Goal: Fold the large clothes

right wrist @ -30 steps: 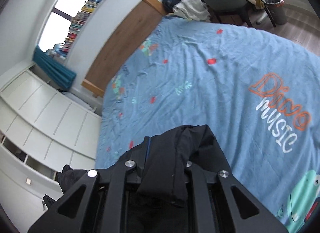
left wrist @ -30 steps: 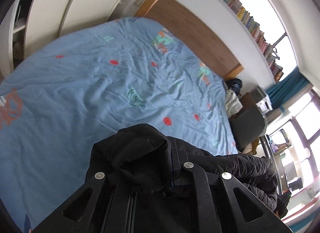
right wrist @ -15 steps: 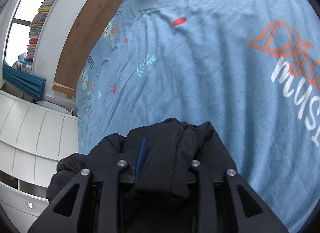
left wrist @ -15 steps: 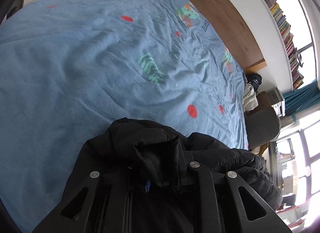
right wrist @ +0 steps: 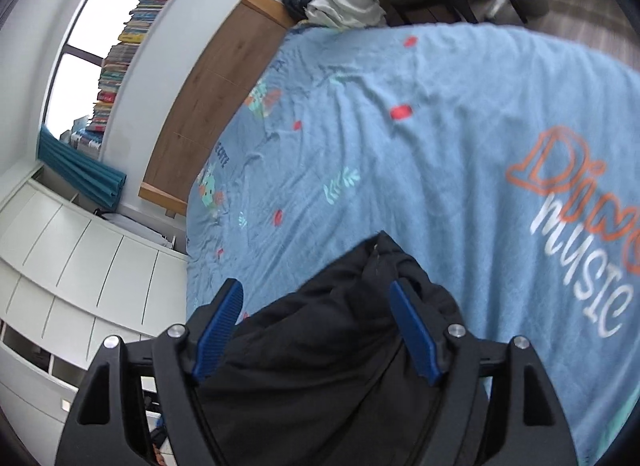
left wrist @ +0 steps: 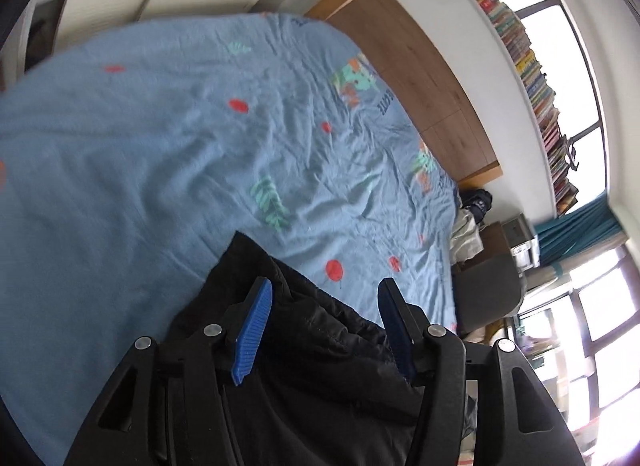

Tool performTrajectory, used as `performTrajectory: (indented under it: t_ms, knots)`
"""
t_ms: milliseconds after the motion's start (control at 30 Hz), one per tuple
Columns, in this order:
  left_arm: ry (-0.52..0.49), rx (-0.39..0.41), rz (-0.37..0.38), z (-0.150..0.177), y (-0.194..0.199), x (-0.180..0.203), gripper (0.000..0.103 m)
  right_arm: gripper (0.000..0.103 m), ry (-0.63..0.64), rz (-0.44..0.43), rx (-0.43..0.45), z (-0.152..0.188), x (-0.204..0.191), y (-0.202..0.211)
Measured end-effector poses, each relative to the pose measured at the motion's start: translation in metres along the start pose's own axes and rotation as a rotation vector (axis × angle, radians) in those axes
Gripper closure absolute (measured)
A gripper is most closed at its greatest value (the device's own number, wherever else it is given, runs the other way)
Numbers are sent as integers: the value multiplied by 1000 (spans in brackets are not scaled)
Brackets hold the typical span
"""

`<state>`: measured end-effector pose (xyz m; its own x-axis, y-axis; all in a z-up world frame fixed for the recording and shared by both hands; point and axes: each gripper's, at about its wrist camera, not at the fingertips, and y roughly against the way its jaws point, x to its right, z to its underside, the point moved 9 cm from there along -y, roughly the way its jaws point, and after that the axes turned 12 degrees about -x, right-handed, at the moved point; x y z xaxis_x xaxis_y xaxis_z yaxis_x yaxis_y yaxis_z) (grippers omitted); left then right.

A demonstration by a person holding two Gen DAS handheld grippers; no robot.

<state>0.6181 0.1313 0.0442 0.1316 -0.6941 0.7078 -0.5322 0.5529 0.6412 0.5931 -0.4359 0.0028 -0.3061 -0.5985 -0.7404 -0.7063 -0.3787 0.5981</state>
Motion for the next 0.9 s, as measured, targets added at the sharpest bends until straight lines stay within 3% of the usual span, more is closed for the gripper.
performTrajectory:
  t_ms: [200, 433, 633, 900]
  knots:
    - [-132, 41, -113, 20, 43, 24, 50, 28, 224, 106, 10, 27, -49, 50]
    - [-232, 50, -203, 66, 60, 28, 50, 28, 443, 199, -11, 96, -82, 68]
    - [-273, 23, -241, 103, 42, 21, 50, 28, 592, 250, -79, 157, -94, 33]
    - [-364, -84, -238, 148, -30, 33, 49, 28, 697, 245, -167, 202, -104, -45]
